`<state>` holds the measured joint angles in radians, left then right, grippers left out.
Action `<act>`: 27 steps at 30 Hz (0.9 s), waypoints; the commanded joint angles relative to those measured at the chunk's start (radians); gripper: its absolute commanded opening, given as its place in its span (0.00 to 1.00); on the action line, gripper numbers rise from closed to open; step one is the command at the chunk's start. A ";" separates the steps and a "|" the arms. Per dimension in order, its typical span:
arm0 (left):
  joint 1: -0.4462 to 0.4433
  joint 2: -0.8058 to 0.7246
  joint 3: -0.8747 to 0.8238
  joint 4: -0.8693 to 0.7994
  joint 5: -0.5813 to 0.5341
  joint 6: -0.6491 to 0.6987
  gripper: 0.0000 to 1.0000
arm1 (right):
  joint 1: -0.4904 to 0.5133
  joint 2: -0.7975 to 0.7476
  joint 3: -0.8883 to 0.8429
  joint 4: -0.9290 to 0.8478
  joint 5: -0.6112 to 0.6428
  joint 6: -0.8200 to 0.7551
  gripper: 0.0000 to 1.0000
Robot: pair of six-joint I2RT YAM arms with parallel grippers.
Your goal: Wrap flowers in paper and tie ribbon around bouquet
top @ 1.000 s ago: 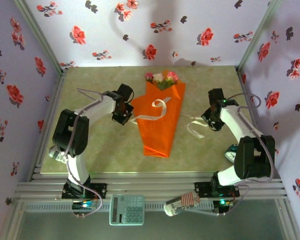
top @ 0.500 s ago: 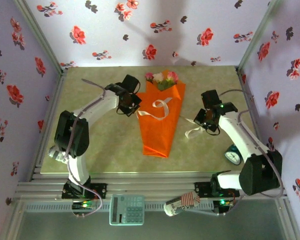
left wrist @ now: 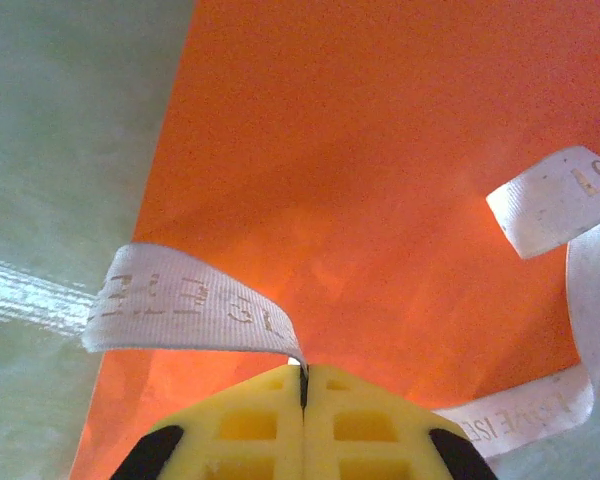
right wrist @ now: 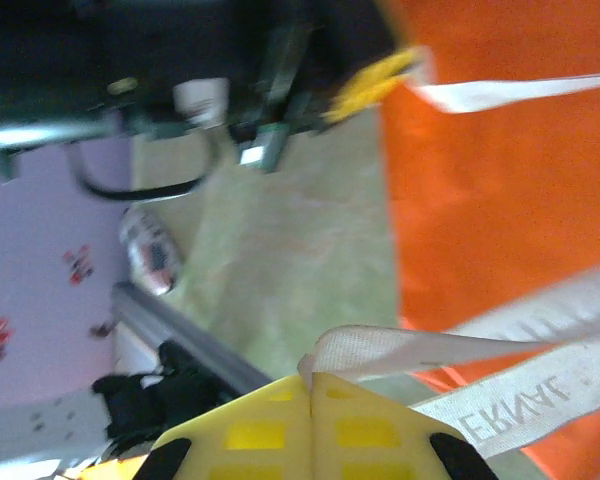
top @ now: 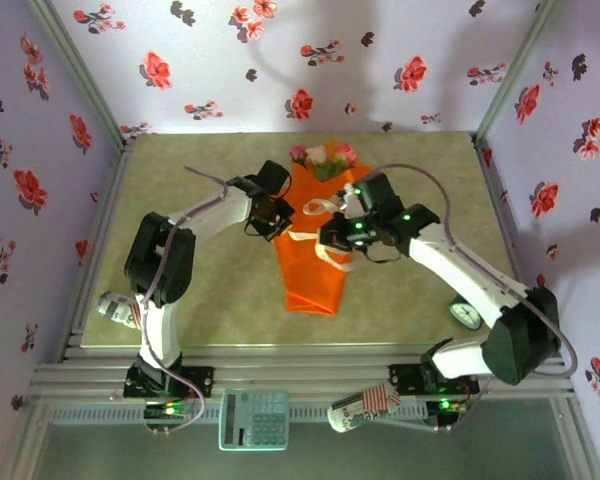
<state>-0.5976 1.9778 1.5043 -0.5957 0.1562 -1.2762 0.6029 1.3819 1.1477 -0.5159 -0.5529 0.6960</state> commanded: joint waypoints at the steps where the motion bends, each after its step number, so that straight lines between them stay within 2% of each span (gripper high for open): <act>1: 0.001 0.012 -0.052 0.090 0.033 -0.011 0.00 | 0.013 0.047 0.020 0.202 -0.128 0.077 0.00; 4: 0.002 0.015 -0.099 0.156 0.042 -0.039 0.00 | 0.004 0.107 0.053 0.262 -0.133 0.097 0.00; 9: 0.004 -0.004 -0.169 0.237 0.057 -0.094 0.00 | -0.055 0.220 0.098 0.310 -0.057 0.163 0.00; 14: 0.002 -0.037 -0.217 0.276 0.061 -0.122 0.01 | -0.127 0.306 0.082 0.536 -0.033 0.344 0.00; 18: 0.001 -0.035 -0.240 0.294 0.079 -0.134 0.00 | -0.144 0.382 0.097 0.652 0.010 0.482 0.00; 25: -0.002 -0.025 -0.267 0.329 0.083 -0.149 0.00 | -0.153 0.383 0.041 0.791 0.168 0.638 0.00; 27: -0.005 -0.019 -0.261 0.325 0.084 -0.144 0.00 | -0.153 0.394 0.008 0.887 0.208 0.714 0.00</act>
<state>-0.5976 1.9770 1.2503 -0.2802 0.2291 -1.4090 0.4541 1.7767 1.1973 0.2131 -0.4431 1.2751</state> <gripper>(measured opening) 0.034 0.064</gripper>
